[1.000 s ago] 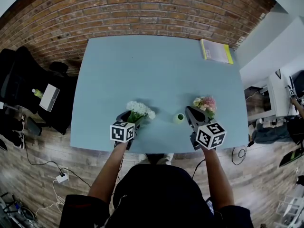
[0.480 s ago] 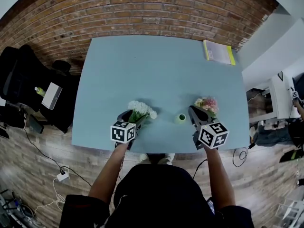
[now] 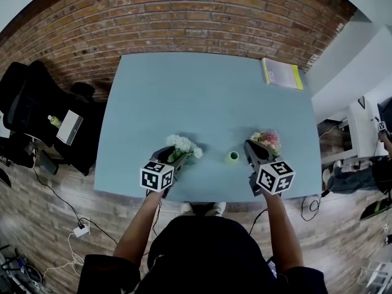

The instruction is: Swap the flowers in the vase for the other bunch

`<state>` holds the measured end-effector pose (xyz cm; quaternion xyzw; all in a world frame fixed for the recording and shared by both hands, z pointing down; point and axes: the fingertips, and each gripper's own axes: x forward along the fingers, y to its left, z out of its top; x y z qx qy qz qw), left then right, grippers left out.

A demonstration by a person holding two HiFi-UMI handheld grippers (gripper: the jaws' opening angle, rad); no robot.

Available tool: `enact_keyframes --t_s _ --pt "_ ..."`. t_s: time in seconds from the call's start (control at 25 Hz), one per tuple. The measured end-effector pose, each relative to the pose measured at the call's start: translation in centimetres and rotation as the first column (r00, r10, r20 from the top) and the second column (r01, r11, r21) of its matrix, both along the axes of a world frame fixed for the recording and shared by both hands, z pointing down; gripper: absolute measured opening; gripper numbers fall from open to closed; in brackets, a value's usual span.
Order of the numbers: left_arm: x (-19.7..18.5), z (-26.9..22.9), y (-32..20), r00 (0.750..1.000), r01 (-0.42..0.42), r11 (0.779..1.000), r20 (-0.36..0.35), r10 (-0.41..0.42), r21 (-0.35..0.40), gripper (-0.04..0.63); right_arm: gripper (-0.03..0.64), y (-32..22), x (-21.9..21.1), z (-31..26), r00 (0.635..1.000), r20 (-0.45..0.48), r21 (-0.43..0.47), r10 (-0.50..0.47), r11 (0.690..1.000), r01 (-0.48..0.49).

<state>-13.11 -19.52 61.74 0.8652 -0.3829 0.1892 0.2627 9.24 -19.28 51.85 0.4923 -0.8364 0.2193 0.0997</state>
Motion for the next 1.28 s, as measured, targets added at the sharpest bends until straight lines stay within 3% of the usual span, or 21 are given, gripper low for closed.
enact_keyframes --t_s 0.2,0.44,0.84,1.16,1.28 --pt "0.6 -2.6 0.2 1.000 -0.010 0.997 -0.022 0.012 0.070 0.089 0.005 0.0 0.6 -0.1 1.000 -0.005 0.001 0.005 1.000 -0.005" --pt "2.1 -5.8 0.3 0.997 -0.053 0.988 -0.043 0.060 0.144 0.011 0.005 0.2 1.2 -0.3 1.000 -0.002 0.003 0.011 1.000 -0.011" --pt "5.5 -9.5 0.4 0.988 -0.122 0.967 -0.069 0.141 0.225 0.009 0.005 0.0 2.0 -1.4 1.000 -0.012 0.028 0.000 1.000 0.001" --pt "9.2 -13.5 0.2 0.967 -0.169 0.935 -0.131 0.218 0.312 0.009 0.005 -0.3 3.8 -2.3 1.000 -0.019 0.054 0.005 0.999 -0.004" --pt "10.6 -14.3 0.2 0.965 -0.186 0.925 -0.115 0.235 0.332 0.009 0.005 -0.3 4.8 -2.6 1.000 -0.016 0.062 0.017 0.998 -0.016"
